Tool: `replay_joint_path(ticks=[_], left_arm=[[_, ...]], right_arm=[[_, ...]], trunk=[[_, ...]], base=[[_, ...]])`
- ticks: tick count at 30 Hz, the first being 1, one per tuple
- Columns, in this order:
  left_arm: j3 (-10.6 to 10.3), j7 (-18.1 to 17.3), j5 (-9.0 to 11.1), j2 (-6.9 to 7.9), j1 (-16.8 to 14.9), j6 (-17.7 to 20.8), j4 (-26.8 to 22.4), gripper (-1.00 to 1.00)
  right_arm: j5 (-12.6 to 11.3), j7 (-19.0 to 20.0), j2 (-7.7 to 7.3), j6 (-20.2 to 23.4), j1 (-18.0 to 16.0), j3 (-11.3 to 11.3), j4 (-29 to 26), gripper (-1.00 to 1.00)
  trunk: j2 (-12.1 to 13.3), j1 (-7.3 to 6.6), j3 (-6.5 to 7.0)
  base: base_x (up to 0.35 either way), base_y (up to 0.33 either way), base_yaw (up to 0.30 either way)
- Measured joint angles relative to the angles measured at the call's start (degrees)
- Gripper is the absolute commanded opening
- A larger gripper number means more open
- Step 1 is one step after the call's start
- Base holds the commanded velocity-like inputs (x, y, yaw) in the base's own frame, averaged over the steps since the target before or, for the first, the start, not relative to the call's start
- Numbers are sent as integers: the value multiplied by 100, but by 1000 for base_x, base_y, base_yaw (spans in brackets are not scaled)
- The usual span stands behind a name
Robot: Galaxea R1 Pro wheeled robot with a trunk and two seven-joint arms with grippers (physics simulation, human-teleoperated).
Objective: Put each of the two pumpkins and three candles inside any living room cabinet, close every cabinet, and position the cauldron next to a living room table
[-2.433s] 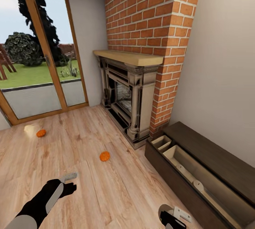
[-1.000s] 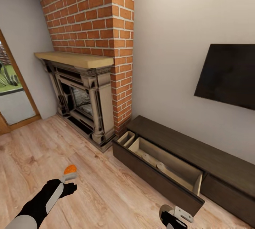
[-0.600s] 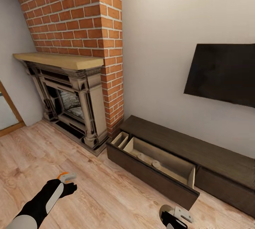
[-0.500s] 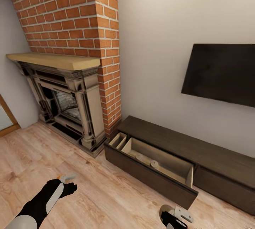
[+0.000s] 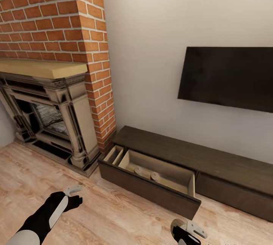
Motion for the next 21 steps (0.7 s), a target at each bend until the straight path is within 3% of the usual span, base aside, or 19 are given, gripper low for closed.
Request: replay_joint_path(ticks=[21], left_arm=[[0,0,-4,0,0,-5,0,100]], right_arm=[[-11,0,0,16,2,-1,7,-100]], trunk=[[0,0,-3]], base=[[3,28,-280]])
